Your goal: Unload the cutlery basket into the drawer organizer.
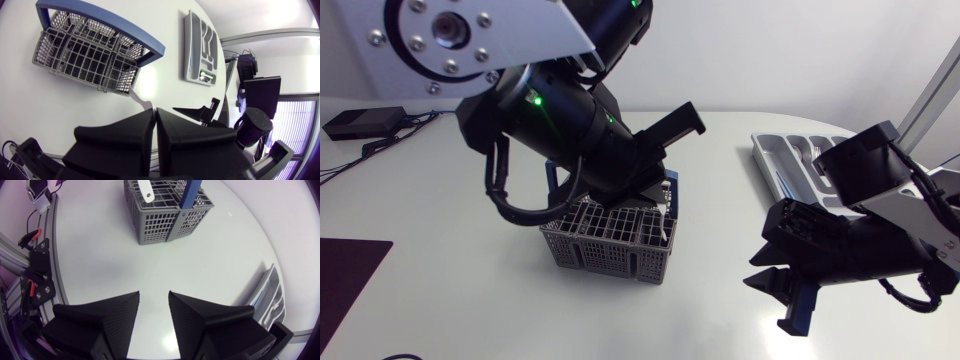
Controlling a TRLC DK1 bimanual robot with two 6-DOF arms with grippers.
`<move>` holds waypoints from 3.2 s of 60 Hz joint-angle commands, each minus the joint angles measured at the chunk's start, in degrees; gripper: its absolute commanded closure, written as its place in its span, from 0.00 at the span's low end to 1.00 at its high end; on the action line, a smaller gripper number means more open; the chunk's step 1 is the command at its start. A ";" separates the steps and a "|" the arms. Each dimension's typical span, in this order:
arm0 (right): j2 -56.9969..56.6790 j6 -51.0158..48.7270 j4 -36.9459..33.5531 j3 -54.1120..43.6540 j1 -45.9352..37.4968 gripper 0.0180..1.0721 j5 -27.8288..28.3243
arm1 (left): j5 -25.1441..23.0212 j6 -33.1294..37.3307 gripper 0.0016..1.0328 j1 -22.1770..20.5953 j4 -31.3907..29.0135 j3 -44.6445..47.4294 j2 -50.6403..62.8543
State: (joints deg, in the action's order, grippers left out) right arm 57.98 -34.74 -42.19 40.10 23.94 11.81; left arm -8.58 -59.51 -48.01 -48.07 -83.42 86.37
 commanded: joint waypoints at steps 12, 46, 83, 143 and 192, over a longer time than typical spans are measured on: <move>-2.69 -1.03 -0.08 -1.34 -0.04 0.56 0.32 | -4.25 10.73 0.96 -0.95 -0.09 0.98 -1.64; -9.64 -4.02 -2.28 -0.28 -0.30 0.56 10.42 | -9.35 34.11 0.96 -4.29 0.79 3.52 -2.70; -13.77 -6.65 -1.05 -1.78 11.65 0.56 18.95 | -15.42 44.74 0.96 -9.12 0.88 7.92 -3.66; -10.34 -6.65 4.23 -3.36 12.18 0.95 20.53 | -16.91 44.39 0.81 -9.21 0.88 7.92 -3.75; -8.84 -12.46 3.26 -4.06 -1.97 0.95 17.28 | -6.27 32.17 0.04 -0.59 -4.13 2.03 -0.59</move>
State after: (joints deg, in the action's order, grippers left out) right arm 48.77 -44.71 -38.59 36.95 24.36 29.93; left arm -15.97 -25.19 -49.47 -50.87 -79.57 84.71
